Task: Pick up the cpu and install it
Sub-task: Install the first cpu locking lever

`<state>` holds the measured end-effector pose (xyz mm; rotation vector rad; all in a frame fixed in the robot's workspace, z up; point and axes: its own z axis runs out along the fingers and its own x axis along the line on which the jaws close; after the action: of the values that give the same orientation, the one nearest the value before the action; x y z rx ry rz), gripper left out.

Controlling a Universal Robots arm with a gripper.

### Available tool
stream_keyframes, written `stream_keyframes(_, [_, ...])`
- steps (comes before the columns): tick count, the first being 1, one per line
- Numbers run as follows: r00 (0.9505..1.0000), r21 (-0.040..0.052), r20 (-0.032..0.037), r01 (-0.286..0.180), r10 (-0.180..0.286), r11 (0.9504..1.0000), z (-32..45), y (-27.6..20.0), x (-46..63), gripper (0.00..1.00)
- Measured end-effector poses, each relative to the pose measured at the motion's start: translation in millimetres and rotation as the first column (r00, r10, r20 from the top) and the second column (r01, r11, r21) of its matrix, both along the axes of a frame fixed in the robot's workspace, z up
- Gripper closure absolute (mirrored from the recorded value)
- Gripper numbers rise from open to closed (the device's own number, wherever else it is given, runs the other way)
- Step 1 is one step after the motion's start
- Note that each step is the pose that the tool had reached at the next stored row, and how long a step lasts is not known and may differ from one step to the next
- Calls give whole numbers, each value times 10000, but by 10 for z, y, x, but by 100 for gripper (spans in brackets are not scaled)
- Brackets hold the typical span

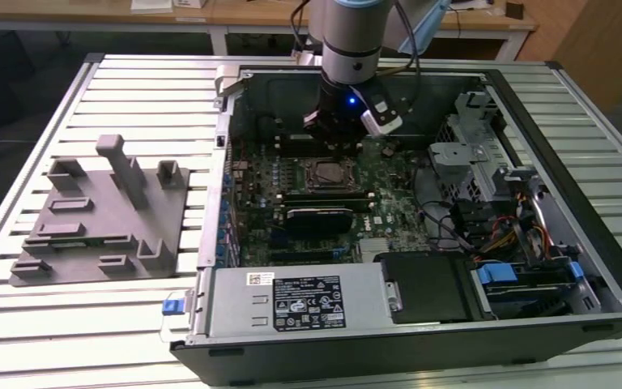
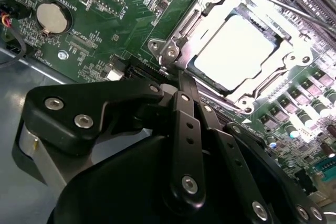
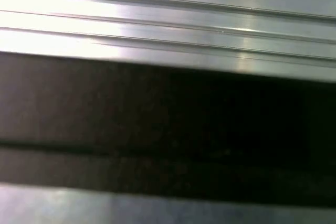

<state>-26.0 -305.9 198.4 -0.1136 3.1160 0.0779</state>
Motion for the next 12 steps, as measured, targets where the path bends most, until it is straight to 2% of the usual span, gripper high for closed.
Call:
stream_keyframes(3, [10000, -119, -4, 0, 0, 9999, -10, 3, 3, 89])
stream_keyframes(12, [10000, -100, 3, -1, 1, 10000, 17, 16, 5, 89])
